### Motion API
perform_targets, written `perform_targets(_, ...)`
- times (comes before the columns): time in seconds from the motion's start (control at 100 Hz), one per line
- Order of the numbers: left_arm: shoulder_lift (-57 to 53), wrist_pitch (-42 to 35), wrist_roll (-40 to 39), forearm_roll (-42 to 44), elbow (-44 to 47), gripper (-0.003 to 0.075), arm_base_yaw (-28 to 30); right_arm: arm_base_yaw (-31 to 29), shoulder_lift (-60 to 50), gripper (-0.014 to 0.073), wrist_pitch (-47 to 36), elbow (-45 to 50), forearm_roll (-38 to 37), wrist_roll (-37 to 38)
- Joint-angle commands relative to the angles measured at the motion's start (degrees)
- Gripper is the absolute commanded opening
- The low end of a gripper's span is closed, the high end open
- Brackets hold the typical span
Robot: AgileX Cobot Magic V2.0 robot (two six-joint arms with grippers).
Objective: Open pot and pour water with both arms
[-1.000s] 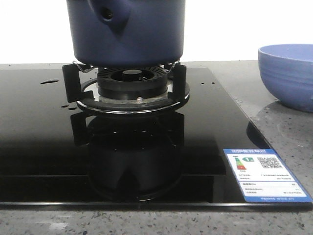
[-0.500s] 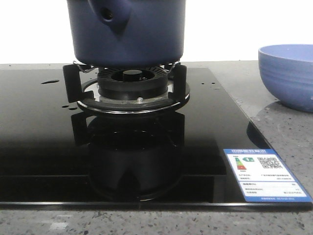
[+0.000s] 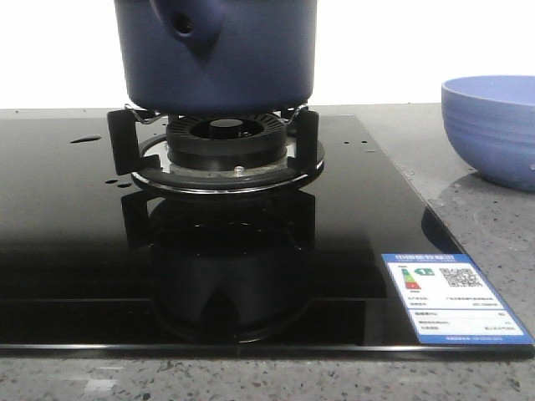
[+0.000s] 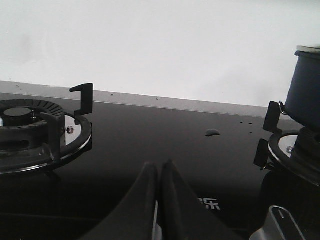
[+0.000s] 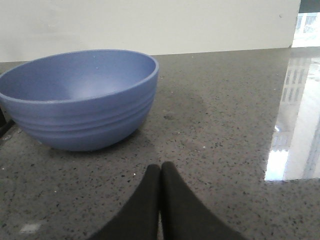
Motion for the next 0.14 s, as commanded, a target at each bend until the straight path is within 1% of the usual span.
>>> perform_targets(0.0,-1.36,-4.19,-0.54,-0.04,1.88,-0.0019,0.32,-0.38,-1.02,-0.0046,-4.23,1.5,-0.58,0.06)
perform_targets(0.13,-1.36,-4.19,-0.54,-0.04,1.88,-0.0019,0.32,-0.38,-1.02,-0.0046,-4.23,1.5,-0.58,0.06)
